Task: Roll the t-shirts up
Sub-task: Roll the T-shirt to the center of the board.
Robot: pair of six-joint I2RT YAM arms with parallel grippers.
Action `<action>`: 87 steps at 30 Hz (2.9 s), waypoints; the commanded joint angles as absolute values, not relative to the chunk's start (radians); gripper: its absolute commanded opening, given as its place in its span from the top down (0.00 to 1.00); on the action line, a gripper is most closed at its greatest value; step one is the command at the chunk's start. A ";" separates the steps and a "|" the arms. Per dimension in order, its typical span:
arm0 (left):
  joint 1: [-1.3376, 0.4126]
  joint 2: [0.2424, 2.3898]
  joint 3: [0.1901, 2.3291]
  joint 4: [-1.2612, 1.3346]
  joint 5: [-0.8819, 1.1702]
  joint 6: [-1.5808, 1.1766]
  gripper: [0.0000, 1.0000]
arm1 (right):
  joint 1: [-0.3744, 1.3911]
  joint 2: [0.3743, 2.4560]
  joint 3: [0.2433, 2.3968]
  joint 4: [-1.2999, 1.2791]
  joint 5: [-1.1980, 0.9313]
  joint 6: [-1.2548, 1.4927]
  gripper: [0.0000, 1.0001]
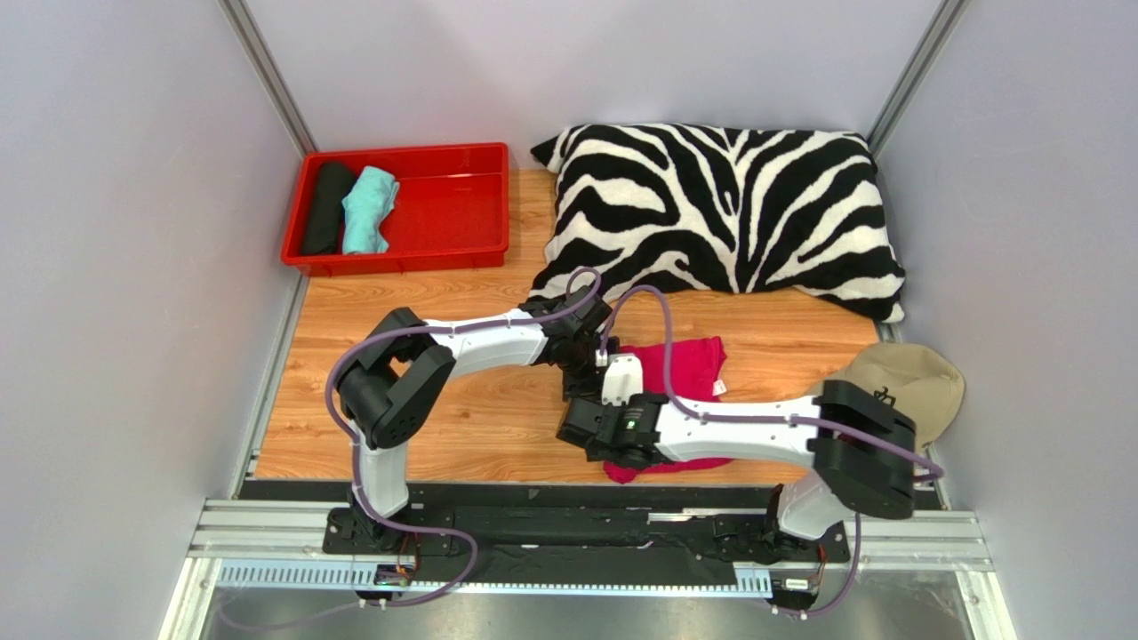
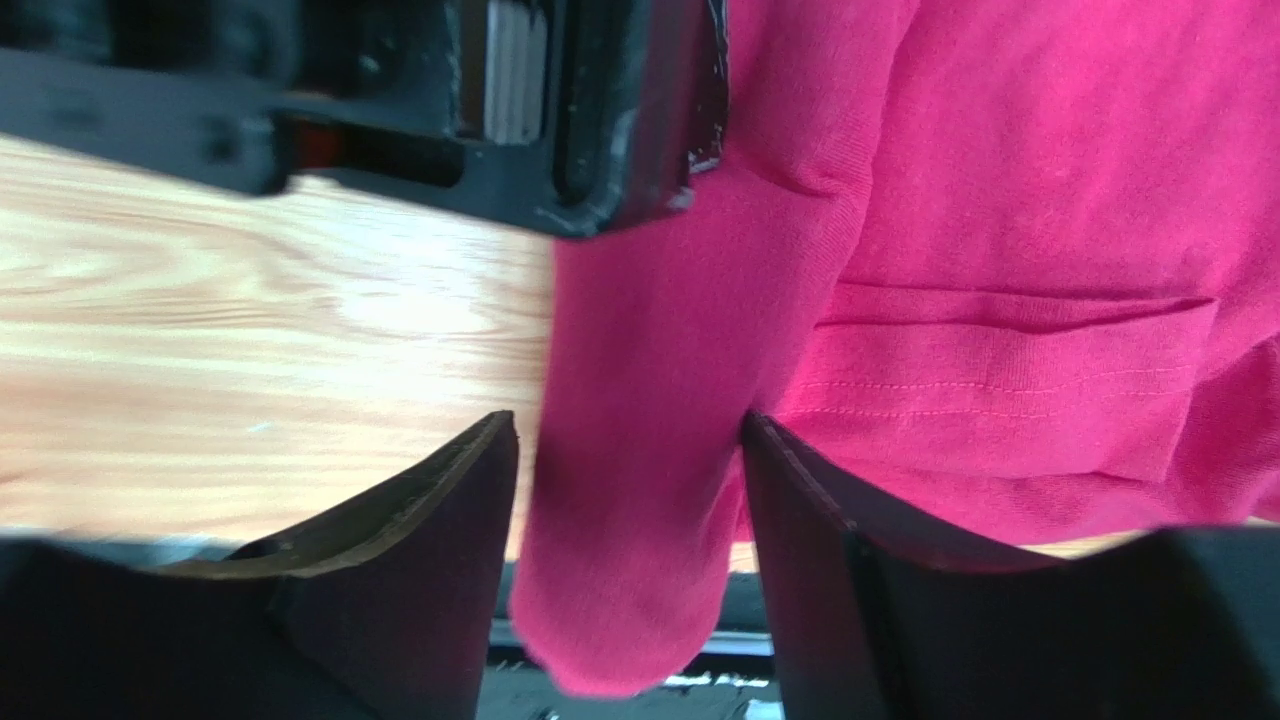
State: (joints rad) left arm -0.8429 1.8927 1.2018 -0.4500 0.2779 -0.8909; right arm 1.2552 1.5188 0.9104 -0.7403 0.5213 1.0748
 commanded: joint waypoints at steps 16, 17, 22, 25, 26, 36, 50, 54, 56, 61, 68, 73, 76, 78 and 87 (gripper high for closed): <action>-0.761 1.698 0.980 -0.174 0.477 -0.750 0.31 | 1.190 1.154 0.382 -0.046 0.299 1.058 0.73; -0.761 1.695 0.970 -0.160 0.483 -0.747 0.31 | 1.187 1.141 0.359 -0.010 0.292 1.069 0.73; -0.750 1.700 0.888 -0.031 0.532 -0.775 0.31 | 1.172 1.094 0.246 0.124 0.247 1.127 0.73; -0.750 1.723 0.864 0.064 0.577 -0.792 0.31 | 1.166 1.074 0.210 0.178 0.232 1.166 0.73; -0.750 1.729 0.859 0.084 0.589 -0.795 0.31 | 1.164 1.069 0.190 0.186 0.229 1.173 0.73; -0.753 1.822 0.905 0.055 0.537 -0.825 0.35 | 1.161 0.977 0.120 0.164 0.250 1.252 0.71; -0.830 1.800 1.029 -0.391 0.198 -0.911 0.85 | 1.212 0.897 0.350 -0.290 0.397 1.157 0.41; -0.827 1.772 1.041 -0.494 0.147 -0.887 0.85 | 1.281 0.951 0.494 -0.438 0.520 1.109 0.41; -0.825 1.773 1.049 -0.532 0.140 -0.876 0.85 | 1.330 0.992 0.591 -0.512 0.563 1.092 0.43; -0.821 1.789 1.088 -0.600 0.144 -0.856 0.85 | 1.417 1.149 0.754 -0.604 0.686 1.030 0.55; -0.815 1.842 1.144 -0.666 0.158 -0.830 0.85 | 1.453 1.278 0.805 -0.589 0.686 1.009 0.73; -0.813 1.874 1.161 -0.686 0.164 -0.842 0.85 | 1.448 1.345 0.738 -0.509 0.646 1.022 0.73; -0.813 1.901 1.186 -0.712 0.160 -0.854 0.84 | 1.450 1.384 0.721 -0.497 0.637 1.034 0.73; -0.815 1.908 1.201 -0.724 0.153 -0.865 0.84 | 1.448 1.396 0.713 -0.495 0.641 1.043 0.73; -0.813 1.939 1.235 -0.788 0.130 -0.914 0.84 | 1.488 1.419 0.873 -0.716 0.762 1.042 0.51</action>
State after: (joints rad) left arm -0.8173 1.8805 1.2453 -0.6800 0.2291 -0.8967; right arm 1.4586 1.3872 0.7631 -0.5884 0.6579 1.0328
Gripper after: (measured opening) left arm 0.229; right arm 0.446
